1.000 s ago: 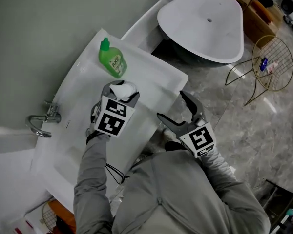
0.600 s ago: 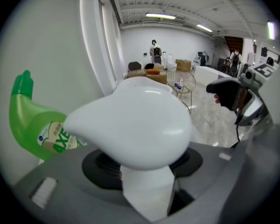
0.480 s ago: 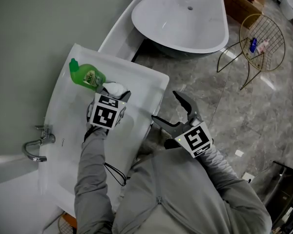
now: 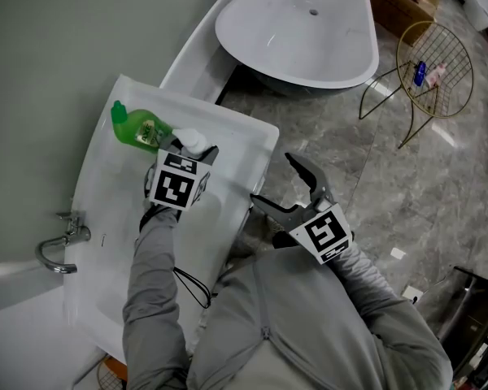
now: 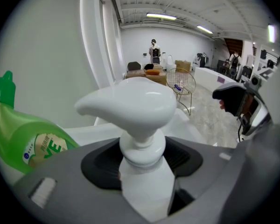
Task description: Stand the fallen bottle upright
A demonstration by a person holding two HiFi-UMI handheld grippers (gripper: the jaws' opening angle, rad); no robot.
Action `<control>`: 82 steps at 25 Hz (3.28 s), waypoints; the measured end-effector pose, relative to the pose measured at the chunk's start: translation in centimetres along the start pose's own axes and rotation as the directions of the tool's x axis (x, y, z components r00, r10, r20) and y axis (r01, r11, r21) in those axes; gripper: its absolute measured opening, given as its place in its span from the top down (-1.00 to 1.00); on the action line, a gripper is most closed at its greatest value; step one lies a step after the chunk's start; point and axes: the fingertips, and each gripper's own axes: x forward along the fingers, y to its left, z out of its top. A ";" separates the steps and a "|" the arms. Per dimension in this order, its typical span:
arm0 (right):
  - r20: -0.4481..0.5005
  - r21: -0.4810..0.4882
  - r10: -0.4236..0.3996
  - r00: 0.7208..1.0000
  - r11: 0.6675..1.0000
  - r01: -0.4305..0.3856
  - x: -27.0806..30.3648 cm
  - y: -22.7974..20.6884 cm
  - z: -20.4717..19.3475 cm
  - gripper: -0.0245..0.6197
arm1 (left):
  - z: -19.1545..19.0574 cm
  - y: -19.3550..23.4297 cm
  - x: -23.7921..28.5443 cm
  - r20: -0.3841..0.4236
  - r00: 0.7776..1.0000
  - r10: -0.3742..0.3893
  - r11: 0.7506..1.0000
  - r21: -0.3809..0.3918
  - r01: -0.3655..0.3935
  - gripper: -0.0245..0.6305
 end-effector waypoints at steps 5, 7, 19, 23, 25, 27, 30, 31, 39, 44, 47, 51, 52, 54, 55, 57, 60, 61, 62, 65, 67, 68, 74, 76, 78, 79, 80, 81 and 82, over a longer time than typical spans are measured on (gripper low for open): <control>0.001 -0.007 0.000 1.000 1.000 0.000 -0.1 0.1 0.0 -0.40 | 0.3 -0.6 -0.1 -0.002 1.000 0.006 1.000 0.019 -0.006 -0.06; 0.000 -0.009 0.002 1.000 1.000 -0.002 -0.1 0.3 0.0 -0.40 | 0.3 -0.4 -0.1 0.000 1.000 0.015 0.999 0.030 -0.015 -0.07; -0.002 -0.021 0.020 1.000 1.000 -0.020 -0.2 1.7 0.4 -0.40 | 0.0 0.1 -1.3 0.029 0.999 0.032 0.999 0.011 -0.032 -0.13; 0.003 -0.028 0.028 1.000 0.999 -0.028 -0.2 2.3 0.8 -0.40 | -0.2 0.4 -2.5 0.046 0.998 0.045 0.999 0.000 -0.045 -0.13; 0.011 -0.033 0.030 0.999 0.999 -0.030 -0.1 2.6 1.0 -0.40 | -0.4 0.4 -3.4 0.059 0.997 0.053 0.999 -0.012 -0.052 -0.13; 0.016 -0.040 0.034 0.999 0.999 -0.034 0.0 3.2 1.3 -0.40 | -0.9 0.5 -4.4 0.075 0.995 0.062 0.998 -0.033 -0.060 -0.13; 0.027 -0.062 0.052 0.998 0.997 -0.050 0.3 3.9 2.0 -0.40 | -1.3 0.5 -6.4 0.116 0.989 0.087 0.995 -0.060 -0.080 -0.13; 0.031 -0.068 0.059 0.998 0.996 -0.057 0.4 4.1 2.2 -0.40 | -1.4 0.5 -7.1 0.129 0.987 0.096 0.994 -0.067 -0.088 -0.13; 0.073 -0.100 0.054 0.996 0.994 -0.047 0.7 5.0 5.0 -0.40 | -2.5 1.0 -13.8 0.256 0.942 0.218 0.969 -0.173 -0.177 -0.13; 0.109 -0.115 0.036 0.993 0.993 -0.023 1.2 5.3 6.7 -0.40 | -4.5 2.4 -18.2 0.336 0.876 0.347 0.923 -0.289 -0.255 -0.13; 0.132 -0.117 0.028 0.991 0.993 -0.012 1.4 5.4 7.5 -0.40 | -5.6 3.2 -21.0 0.371 0.819 0.438 0.882 -0.351 -0.314 -0.13; 0.163 -0.115 0.009 0.987 0.993 0.010 1.7 5.5 8.6 -0.40 | -7.2 3.8 -24.1 0.404 0.753 0.520 0.835 -0.427 -0.347 -0.13; 0.168 -0.118 0.008 0.986 0.993 0.012 1.8 5.7 8.8 -0.40 | -7.6 3.8 -24.7 0.407 0.742 0.532 0.826 -0.441 -0.350 -0.13; 0.179 -0.125 0.008 0.984 0.992 0.015 1.9 6.0 9.3 -0.40 | -8.4 3.7 -25.6 0.413 0.724 0.553 0.810 -0.469 -0.351 -0.13; 0.185 -0.129 0.009 0.983 0.991 0.016 2.0 6.2 9.5 -0.40 | -8.7 3.6 -26.1 0.418 0.713 0.563 0.802 -0.485 -0.349 -0.13; 0.196 -0.137 0.009 0.981 0.990 0.018 2.1 6.5 9.9 -0.40 | -9.4 3.5 -27.0 0.431 0.687 0.585 0.783 -0.519 -0.342 -0.13; 0.214 -0.136 0.003 0.977 0.990 0.026 2.0 6.8 10.4 -0.40 | -10.7 3.4 -28.0 0.434 0.657 0.617 0.757 -0.557 -0.342 -0.13; 0.218 -0.133 0.001 0.976 0.991 0.029 2.0 6.8 10.6 -0.40 | -11.2 3.4 -28.2 0.430 0.652 0.624 0.750 -0.564 -0.345 -0.13; 0.222 -0.132 -0.001 0.975 0.991 0.032 1.9 6.8 10.7 -0.40 | -11.5 3.3 -28.4 0.427 0.649 0.630 0.745 -0.569 -0.349 -0.13; 0.225 -0.140 -0.009 0.974 0.989 0.042 1.8 6.8 11.0 -0.40 | -12.3 3.4 -28.7 0.419 0.643 0.641 0.734 -0.578 -0.356 -0.13; 0.223 -0.145 -0.014 0.975 0.988 0.048 1.9 6.8 11.0 -0.40 | -12.7 3.4 -28.8 0.416 0.641 0.645 0.730 -0.583 -0.356 -0.13; 0.221 -0.147 -0.017 0.975 0.988 0.051 1.9 6.8 11.1 -0.40 | -12.8 3.4 -28.8 0.414 0.642 0.645 0.729 -0.584 -0.356 -0.13; 0.214 -0.158 -0.029 0.976 0.985 0.064 2.0 6.8 11.1 -0.40 | -13.0 3.5 -29.1 0.417 0.641 0.644 0.730 -0.584 -0.354 -0.13; 0.214 -0.158 -0.031 0.976 0.985 0.065 2.0 6.8 11.2 -0.40 | -12.9 3.5 -29.1 0.421 0.641 0.642 0.733 -0.583 -0.350 -0.13; 0.214 -0.162 -0.033 0.976 0.984 0.069 2.1 6.8 11.2 -0.40 | -12.8 3.6 -28.9 0.424 0.642 0.639 0.736 -0.582 -0.347 -0.13; 0.213 -0.166 -0.034 0.976 0.984 0.070 2.1 6.8 11.2 -0.40 | -12.8 3.6 -28.9 0.425 0.643 0.637 0.737 -0.581 -0.346 -0.13; 0.212 -0.168 -0.035 0.977 0.983 0.072 2.2 6.8 11.2 -0.40 | -12.7 3.7 -28.8 0.426 0.644 0.635 0.738 -0.580 -0.344 -0.13; 0.211 -0.169 -0.036 0.977 0.983 0.073 2.2 6.7 11.2 -0.40 | -12.7 3.7 -28.7 0.427 0.646 0.633 0.740 -0.579 -0.343 -0.13; 0.210 -0.168 -0.038 0.977 0.983 0.074 2.3 6.7 11.2 -0.40 | -12.6 3.8 -28.6 0.428 0.647 0.630 0.742 -0.578 -0.340 -0.13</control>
